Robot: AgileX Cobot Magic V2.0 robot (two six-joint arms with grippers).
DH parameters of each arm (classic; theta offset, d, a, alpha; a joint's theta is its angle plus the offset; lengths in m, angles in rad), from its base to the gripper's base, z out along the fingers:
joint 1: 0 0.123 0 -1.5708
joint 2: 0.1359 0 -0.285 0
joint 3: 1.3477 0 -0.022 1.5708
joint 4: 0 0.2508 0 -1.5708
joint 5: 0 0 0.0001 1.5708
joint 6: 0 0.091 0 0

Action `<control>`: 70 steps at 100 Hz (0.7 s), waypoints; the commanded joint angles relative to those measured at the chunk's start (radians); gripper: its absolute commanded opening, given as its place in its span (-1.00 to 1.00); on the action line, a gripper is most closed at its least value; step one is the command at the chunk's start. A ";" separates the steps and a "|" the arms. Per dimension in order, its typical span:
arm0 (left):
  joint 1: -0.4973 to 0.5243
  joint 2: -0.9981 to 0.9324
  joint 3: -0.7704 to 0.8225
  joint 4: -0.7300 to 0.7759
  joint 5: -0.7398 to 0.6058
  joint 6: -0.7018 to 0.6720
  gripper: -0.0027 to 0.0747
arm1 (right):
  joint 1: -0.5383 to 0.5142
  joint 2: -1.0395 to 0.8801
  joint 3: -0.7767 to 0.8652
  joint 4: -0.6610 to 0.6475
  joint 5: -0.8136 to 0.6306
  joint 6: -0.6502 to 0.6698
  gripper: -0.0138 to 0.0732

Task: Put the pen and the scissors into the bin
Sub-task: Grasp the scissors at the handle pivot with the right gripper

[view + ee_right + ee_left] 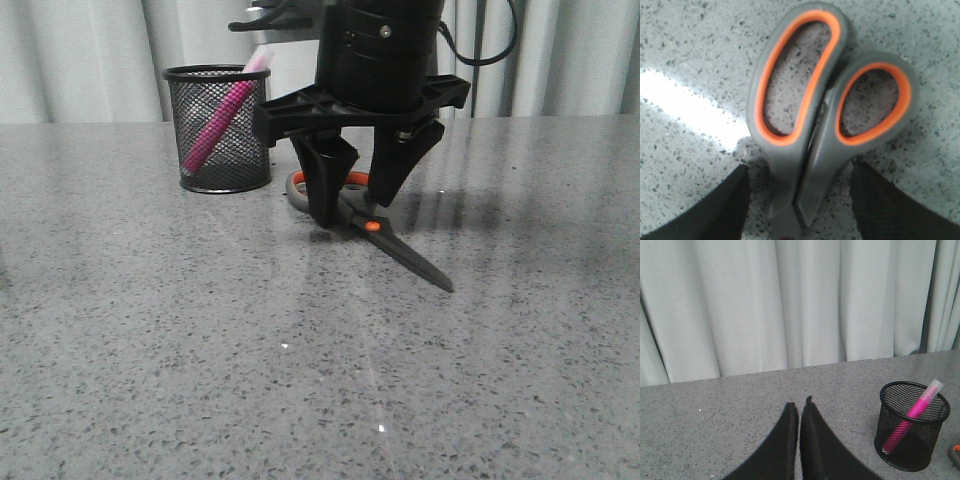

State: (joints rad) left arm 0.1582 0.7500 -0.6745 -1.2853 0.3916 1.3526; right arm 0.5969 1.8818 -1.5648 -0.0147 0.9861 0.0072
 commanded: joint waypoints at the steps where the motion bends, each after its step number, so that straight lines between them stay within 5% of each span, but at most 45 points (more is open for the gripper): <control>1: 0.001 -0.006 -0.027 -0.035 -0.020 -0.009 -0.98 | -0.001 -0.047 -0.032 -0.003 -0.018 0.002 0.22; 58: 0.001 -0.006 -0.027 -0.041 -0.014 -0.009 -0.98 | 0.001 -0.012 -0.030 0.007 -0.008 0.002 0.21; 70: 0.001 -0.006 -0.027 -0.041 -0.016 -0.007 -0.98 | 0.001 -0.013 -0.030 0.007 -0.006 0.002 -0.10</control>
State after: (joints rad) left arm 0.1582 0.7500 -0.6745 -1.2874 0.3902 1.3526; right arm 0.5969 1.8973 -1.5725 0.0000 1.0007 0.0110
